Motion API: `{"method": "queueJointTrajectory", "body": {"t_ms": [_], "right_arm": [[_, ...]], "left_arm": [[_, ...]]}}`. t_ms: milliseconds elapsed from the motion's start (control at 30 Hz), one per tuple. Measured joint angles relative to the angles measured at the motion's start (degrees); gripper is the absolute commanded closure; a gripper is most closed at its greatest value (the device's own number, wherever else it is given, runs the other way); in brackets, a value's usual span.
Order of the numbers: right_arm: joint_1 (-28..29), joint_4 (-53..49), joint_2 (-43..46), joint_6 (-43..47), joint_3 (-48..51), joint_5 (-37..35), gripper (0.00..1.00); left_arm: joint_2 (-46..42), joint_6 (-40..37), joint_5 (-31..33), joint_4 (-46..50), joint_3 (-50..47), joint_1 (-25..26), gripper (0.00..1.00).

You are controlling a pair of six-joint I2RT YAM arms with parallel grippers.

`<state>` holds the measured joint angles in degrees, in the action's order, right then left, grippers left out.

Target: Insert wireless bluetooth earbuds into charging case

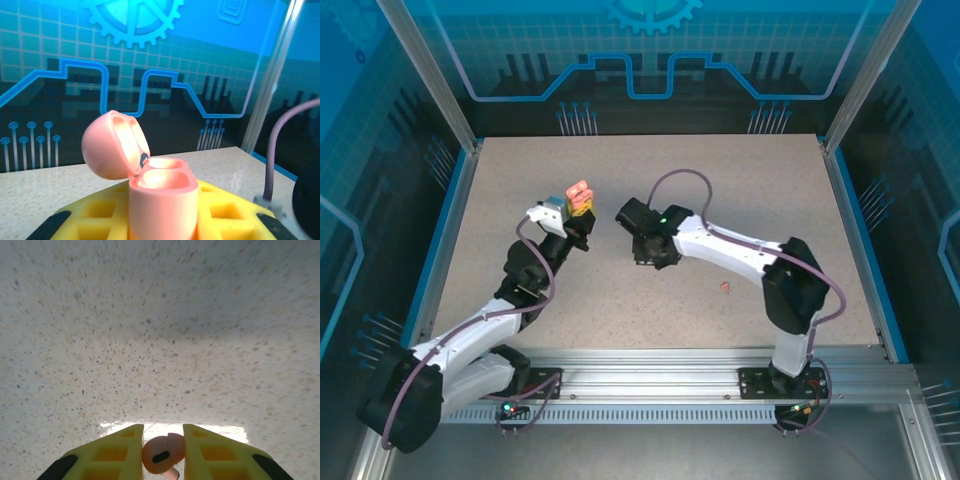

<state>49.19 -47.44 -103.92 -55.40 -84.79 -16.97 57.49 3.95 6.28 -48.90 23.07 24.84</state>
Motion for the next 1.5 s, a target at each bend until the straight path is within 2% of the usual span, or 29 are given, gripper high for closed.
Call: {"method": "queueJointTrajectory", "body": {"t_ms": [300, 567, 900, 1167, 1500], "right_arm": [[-5.9, 9.0, 17.4, 7.1, 2.6, 1.3, 0.75], [-9.1, 22.1, 27.8, 11.2, 2.6, 9.4, 0.74], [-8.9, 45.7, 30.5, 11.3, 6.6, 21.1, 0.73], [-6.3, 58.8, 31.1, 11.3, 10.2, 23.0, 0.73], [-3.5, 64.9, 31.1, 11.3, 14.1, 23.2, 0.73]], "left_arm": [[-0.5, -4.4, -10.9, -0.7, 0.3, 0.1, 1.00], [-0.6, -10.6, -12.8, -1.4, 4.8, 3.1, 1.00], [4.2, -16.6, -12.6, -6.8, 11.7, 7.5, 1.00], [9.3, -18.1, -12.5, -9.2, 15.5, 8.2, 1.00], [11.1, -18.0, -11.5, -10.2, 16.2, 8.3, 1.00]]}}
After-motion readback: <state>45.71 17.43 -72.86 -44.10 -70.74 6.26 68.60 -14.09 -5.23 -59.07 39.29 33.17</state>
